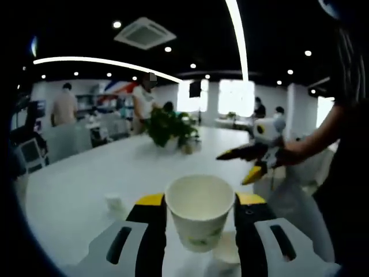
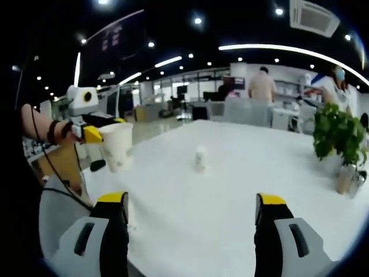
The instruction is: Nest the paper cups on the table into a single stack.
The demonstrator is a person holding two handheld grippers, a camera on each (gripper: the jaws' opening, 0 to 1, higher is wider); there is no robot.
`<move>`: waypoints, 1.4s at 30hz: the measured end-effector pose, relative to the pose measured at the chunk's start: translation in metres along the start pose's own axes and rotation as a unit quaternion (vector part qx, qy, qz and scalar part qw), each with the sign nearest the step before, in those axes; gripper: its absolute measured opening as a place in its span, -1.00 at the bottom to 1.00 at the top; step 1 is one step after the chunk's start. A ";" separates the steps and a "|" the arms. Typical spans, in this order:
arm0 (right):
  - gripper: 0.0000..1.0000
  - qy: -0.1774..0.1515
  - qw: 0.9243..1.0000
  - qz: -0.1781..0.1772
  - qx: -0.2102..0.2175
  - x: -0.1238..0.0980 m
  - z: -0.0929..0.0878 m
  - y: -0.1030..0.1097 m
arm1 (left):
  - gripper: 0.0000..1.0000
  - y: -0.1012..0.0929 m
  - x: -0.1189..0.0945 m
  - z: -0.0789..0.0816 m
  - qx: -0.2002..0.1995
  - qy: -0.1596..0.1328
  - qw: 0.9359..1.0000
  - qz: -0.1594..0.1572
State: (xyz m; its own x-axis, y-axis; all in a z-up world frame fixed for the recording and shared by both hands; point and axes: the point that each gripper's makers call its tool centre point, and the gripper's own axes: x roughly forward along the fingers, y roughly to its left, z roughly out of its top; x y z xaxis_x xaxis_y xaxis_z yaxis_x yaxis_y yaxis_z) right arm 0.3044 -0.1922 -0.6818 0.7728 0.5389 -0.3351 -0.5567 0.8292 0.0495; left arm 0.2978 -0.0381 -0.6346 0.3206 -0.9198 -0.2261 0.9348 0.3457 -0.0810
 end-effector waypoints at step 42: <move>0.76 0.012 1.000 -0.001 -0.003 0.002 -0.004 -0.004 | -0.08 -0.042 0.013 -0.068 -0.051 0.029 0.997 -0.042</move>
State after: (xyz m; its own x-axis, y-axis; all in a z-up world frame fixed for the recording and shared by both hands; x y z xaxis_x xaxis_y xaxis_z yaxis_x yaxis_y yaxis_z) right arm 0.3071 -0.1954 -0.6863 0.7668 0.5331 -0.3575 -0.5564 0.8297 0.0439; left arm 0.2523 -0.0517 -0.6998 0.2304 -0.9347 -0.2706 0.9363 0.2887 -0.2001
